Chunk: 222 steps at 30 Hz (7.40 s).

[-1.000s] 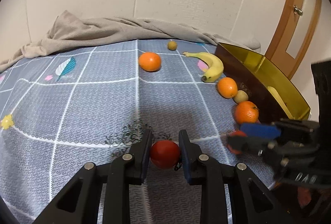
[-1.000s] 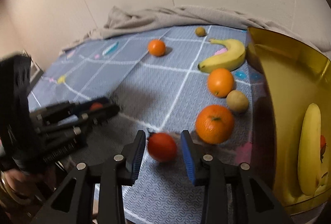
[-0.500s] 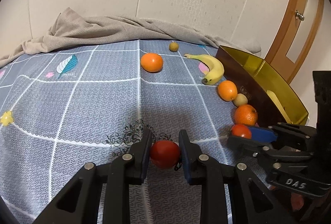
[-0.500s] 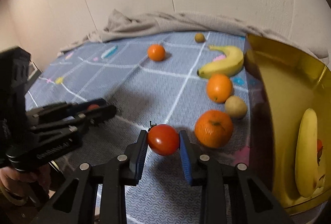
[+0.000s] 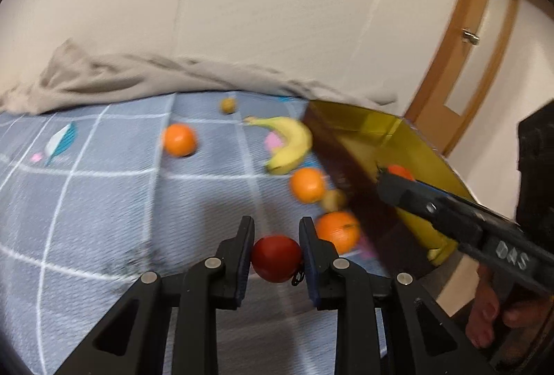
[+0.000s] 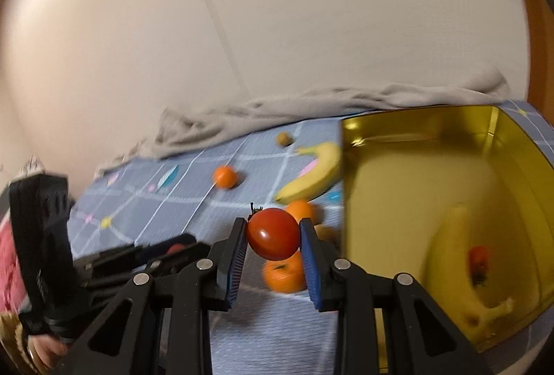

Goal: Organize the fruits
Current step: 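Carry both tomatoes into the gold tray and open both grippers, then grasp a mandarin orange on the sheet with the left gripper, then grasp an orange with the right gripper while left gripper holds the mandarin, then carry both fruits over the gold tray and open both grippers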

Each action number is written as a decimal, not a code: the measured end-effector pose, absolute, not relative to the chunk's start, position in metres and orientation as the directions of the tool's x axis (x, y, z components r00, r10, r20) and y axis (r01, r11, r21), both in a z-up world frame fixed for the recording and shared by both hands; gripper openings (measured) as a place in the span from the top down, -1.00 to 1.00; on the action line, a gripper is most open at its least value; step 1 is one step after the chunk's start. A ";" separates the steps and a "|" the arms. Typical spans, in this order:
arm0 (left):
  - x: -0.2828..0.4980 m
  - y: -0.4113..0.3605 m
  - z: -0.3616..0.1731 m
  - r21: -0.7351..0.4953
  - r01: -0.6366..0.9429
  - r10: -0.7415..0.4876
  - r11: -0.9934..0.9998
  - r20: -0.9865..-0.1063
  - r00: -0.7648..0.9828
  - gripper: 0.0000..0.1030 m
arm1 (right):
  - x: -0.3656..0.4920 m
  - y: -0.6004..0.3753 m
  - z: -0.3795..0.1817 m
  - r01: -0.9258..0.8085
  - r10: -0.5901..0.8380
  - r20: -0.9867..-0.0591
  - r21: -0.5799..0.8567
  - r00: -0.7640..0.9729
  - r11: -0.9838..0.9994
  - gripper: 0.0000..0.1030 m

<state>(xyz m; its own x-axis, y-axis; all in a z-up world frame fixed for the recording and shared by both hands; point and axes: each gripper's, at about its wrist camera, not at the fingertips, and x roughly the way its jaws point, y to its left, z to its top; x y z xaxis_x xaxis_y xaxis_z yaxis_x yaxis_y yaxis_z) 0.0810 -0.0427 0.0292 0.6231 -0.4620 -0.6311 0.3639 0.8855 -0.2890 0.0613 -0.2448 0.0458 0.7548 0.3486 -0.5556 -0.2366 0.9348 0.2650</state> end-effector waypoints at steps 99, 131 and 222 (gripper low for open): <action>0.099 -0.106 0.002 -0.031 0.507 -0.363 0.861 -0.735 0.573 0.21 | 0.082 -0.296 0.052 0.105 0.033 -0.604 0.191 0.796 0.976 0.29; 0.095 -0.007 0.000 -0.076 0.358 -0.299 0.931 -0.723 0.623 0.21 | 0.136 -0.160 0.006 -0.092 -0.064 -0.714 -0.177 0.697 0.980 0.27; 0.109 -0.131 0.049 -0.241 0.514 -0.538 0.823 -0.622 0.569 0.21 | 0.113 -0.332 0.017 0.218 0.077 -0.682 0.336 0.728 0.916 0.27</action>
